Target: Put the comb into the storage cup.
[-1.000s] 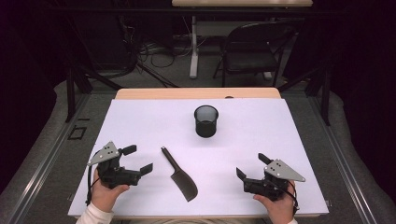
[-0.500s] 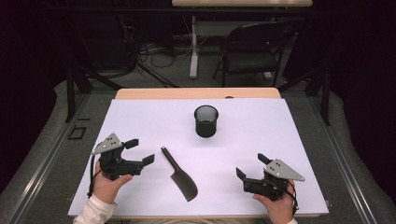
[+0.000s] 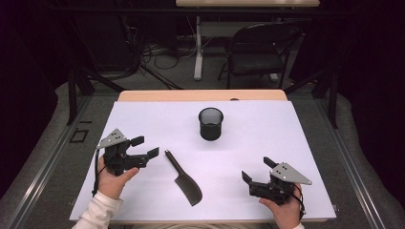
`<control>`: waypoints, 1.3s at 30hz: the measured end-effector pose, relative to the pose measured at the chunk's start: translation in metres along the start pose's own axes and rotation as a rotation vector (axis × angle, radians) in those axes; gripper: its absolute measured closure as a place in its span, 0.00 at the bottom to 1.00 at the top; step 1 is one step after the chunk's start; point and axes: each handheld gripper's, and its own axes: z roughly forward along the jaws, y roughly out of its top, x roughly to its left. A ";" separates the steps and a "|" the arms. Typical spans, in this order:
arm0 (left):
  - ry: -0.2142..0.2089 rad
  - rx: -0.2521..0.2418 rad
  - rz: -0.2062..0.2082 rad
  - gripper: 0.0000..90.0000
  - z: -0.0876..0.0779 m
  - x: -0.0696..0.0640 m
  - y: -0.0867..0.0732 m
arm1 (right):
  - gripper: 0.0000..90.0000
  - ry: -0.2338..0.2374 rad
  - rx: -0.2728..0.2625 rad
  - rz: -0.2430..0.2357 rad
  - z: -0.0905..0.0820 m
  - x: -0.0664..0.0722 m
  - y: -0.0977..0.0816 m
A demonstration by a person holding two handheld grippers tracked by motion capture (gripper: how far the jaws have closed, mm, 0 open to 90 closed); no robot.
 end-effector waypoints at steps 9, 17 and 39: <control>0.037 0.029 0.007 0.37 0.009 0.000 0.010 | 0.10 0.003 0.006 -0.001 0.000 0.000 0.000; 0.067 0.037 0.020 0.38 0.016 0.001 0.014 | 0.11 0.007 0.005 0.000 0.001 0.000 -0.001; 0.065 0.107 0.007 0.50 0.036 0.014 0.013 | 0.13 0.016 0.013 0.000 0.001 0.000 -0.001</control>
